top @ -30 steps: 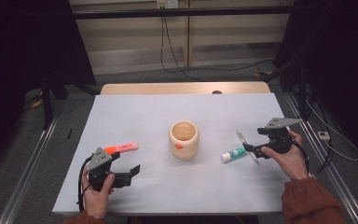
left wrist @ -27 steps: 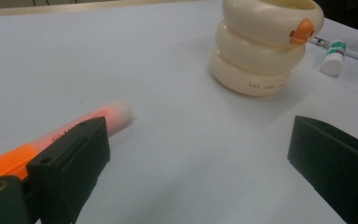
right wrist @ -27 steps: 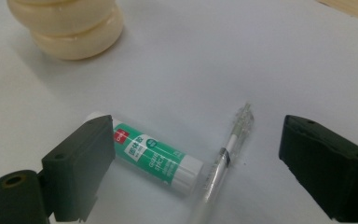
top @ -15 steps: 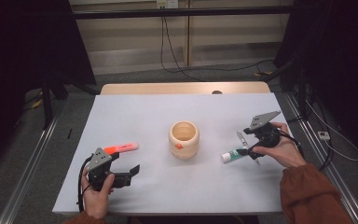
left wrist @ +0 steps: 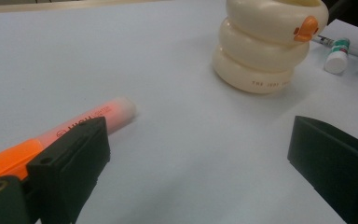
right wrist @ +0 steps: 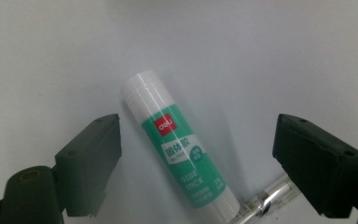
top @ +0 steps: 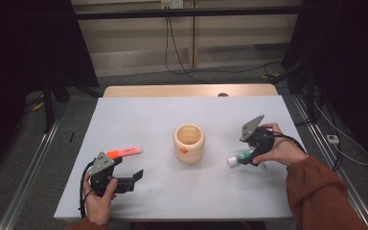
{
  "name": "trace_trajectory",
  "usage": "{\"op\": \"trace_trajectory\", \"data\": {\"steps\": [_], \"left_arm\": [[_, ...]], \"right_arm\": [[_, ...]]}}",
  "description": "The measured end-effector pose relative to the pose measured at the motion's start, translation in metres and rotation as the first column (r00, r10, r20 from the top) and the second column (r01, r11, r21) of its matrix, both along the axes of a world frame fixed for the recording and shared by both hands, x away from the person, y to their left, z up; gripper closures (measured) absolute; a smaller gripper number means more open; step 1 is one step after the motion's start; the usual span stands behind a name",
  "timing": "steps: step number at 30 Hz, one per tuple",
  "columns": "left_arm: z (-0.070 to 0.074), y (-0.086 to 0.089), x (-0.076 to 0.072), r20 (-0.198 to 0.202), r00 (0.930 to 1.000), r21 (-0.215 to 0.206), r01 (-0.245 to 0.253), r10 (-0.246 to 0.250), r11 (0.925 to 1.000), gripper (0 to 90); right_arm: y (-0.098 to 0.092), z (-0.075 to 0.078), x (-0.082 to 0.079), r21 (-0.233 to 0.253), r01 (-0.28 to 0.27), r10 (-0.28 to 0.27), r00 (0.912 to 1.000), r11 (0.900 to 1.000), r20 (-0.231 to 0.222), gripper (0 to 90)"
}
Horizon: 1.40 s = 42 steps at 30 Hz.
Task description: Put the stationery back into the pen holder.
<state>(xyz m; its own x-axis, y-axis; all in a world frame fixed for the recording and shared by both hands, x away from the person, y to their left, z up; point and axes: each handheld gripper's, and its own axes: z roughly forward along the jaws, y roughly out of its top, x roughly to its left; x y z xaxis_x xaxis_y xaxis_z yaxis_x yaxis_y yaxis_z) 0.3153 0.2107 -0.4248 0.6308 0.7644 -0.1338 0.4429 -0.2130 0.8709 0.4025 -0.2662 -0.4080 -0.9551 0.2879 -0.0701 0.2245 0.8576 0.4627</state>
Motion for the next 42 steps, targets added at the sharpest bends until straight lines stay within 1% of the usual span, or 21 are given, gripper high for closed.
{"op": "trace_trajectory", "data": {"steps": [1, 2, 3, 6, 7, 12, 13, 14, 16, 17, 19, 20, 23, 28, 29, 32, 34, 37, 39, 40, 42], "left_arm": [[0.0, 0.0, 0.0, 0.0, 1.0, 0.0, 0.0, 0.0, 1.0, 5.4], [0.0, 0.0, 0.0, -0.002, 1.0, -0.001, -0.001, 0.001, 1.0, 5.4], [0.0, 0.0, 0.0, -0.006, 1.0, 0.0, 0.001, -0.001, 1.0, 5.4], [0.0, 0.0, 0.0, -0.008, 1.0, 0.005, 0.003, -0.003, 1.0, 5.4], [0.0, 0.0, 0.0, -0.007, 1.0, 0.004, 0.001, -0.001, 1.0, 5.4], [0.0, 0.0, 0.0, -0.006, 1.0, 0.006, -0.004, 0.004, 1.0, 5.4], [0.0, 0.0, 0.0, -0.007, 1.0, 0.005, -0.006, 0.006, 1.0, 5.4], [0.0, 0.0, 0.0, -0.008, 1.0, 0.004, -0.004, 0.004, 1.0, 5.4], [0.0, 0.0, 0.0, -0.007, 1.0, 0.004, -0.005, 0.005, 1.0, 5.4], [0.0, 0.0, 0.0, -0.008, 1.0, 0.003, -0.004, 0.004, 1.0, 5.4], [0.0, 0.0, 0.0, -0.008, 1.0, 0.003, -0.003, 0.003, 1.0, 5.4], [0.0, 0.0, 0.0, -0.007, 1.0, 0.004, -0.003, 0.003, 1.0, 5.4], [0.0, 0.0, 0.0, -0.008, 1.0, 0.004, -0.004, 0.004, 1.0, 5.4], [0.0, 0.0, 0.0, -0.006, 1.0, 0.004, -0.002, 0.002, 1.0, 5.4], [0.0, 0.0, 0.0, -0.007, 1.0, 0.004, -0.003, 0.003, 1.0, 5.4], [-0.001, 0.0, 0.0, -0.008, 1.0, 0.001, -0.003, 0.003, 1.0, 5.4], [0.0, 0.0, 0.0, -0.005, 1.0, 0.001, -0.003, 0.003, 1.0, 5.4], [0.001, 0.001, -0.001, 0.007, 1.0, -0.005, -0.001, 0.001, 1.0, 5.4], [0.001, 0.001, -0.001, 0.012, 0.9999, -0.007, -0.001, 0.001, 1.0, 5.4], [0.001, 0.001, -0.001, 0.012, 0.9999, -0.007, -0.001, 0.001, 1.0, 5.4], [0.001, 0.001, -0.001, 0.01, 1.0, -0.004, 0.0, 0.0, 1.0, 5.4]], "right_arm": [[0.001, 0.0, 0.0, -0.011, -0.014, 0.014, 0.9999, 1.0, 0.001, 19.9], [0.003, -0.001, 0.0, -0.023, -0.03, 0.03, 0.9995, 0.999, -0.01, 20.2], [0.005, -0.003, 0.0, -0.023, -0.05, 0.05, 0.9987, 0.998, -0.009, 21.9], [0.01, -0.005, -0.002, -0.041, -0.059, 0.058, 0.9979, 0.997, -0.031, 26.2], [0.01, -0.006, -0.001, -0.039, -0.078, 0.078, 0.9967, 0.996, -0.024, 27.7], [0.016, -0.008, -0.002, -0.071, -0.108, 0.107, 0.9941, 0.992, -0.019, 30.4], [0.017, -0.009, -0.003, -0.071, -0.104, 0.103, 0.9944, 0.992, -0.025, 32.1], [0.017, -0.009, -0.002, -0.074, -0.118, 0.117, 0.993, 0.99, -0.018, 32.7], [0.019, -0.011, -0.003, -0.08, -0.119, 0.118, 0.9928, 0.99, -0.021, 34.4], [0.019, -0.011, -0.002, -0.085, -0.134, 0.133, 0.991, 0.987, -0.018, 35.7], [0.02, -0.012, -0.003, -0.088, -0.132, 0.13, 0.9912, 0.987, -0.023, 36.2], [0.02, -0.013, -0.002, -0.094, -0.143, 0.141, 0.9897, 0.985, -0.027, 37.8], [0.021, -0.014, -0.002, -0.099, -0.141, 0.138, 0.9899, 0.985, -0.03, 40.1], [0.024, -0.017, -0.002, -0.105, -0.164, 0.161, 0.9863, 0.981, -0.035, 44.6], [0.025, -0.017, -0.002, -0.108, -0.16, 0.157, 0.9869, 0.981, -0.037, 45.4], [0.025, -0.017, -0.002, -0.11, -0.17, 0.167, 0.9854, 0.979, -0.034, 51.0], [0.026, -0.018, -0.002, -0.124, -0.167, 0.164, 0.9859, 0.978, -0.034, 54.5], [0.027, -0.018, -0.002, -0.128, -0.189, 0.187, 0.9821, 0.974, -0.021, 57.3], [0.027, -0.018, -0.003, -0.128, -0.188, 0.186, 0.9822, 0.974, -0.026, 60.5], [0.028, -0.018, -0.003, -0.126, -0.194, 0.19, 0.981, 0.973, -0.039, 64.3], [0.028, -0.018, -0.004, -0.126, -0.197, 0.193, 0.9804, 0.972, -0.041, 65.4]]}}
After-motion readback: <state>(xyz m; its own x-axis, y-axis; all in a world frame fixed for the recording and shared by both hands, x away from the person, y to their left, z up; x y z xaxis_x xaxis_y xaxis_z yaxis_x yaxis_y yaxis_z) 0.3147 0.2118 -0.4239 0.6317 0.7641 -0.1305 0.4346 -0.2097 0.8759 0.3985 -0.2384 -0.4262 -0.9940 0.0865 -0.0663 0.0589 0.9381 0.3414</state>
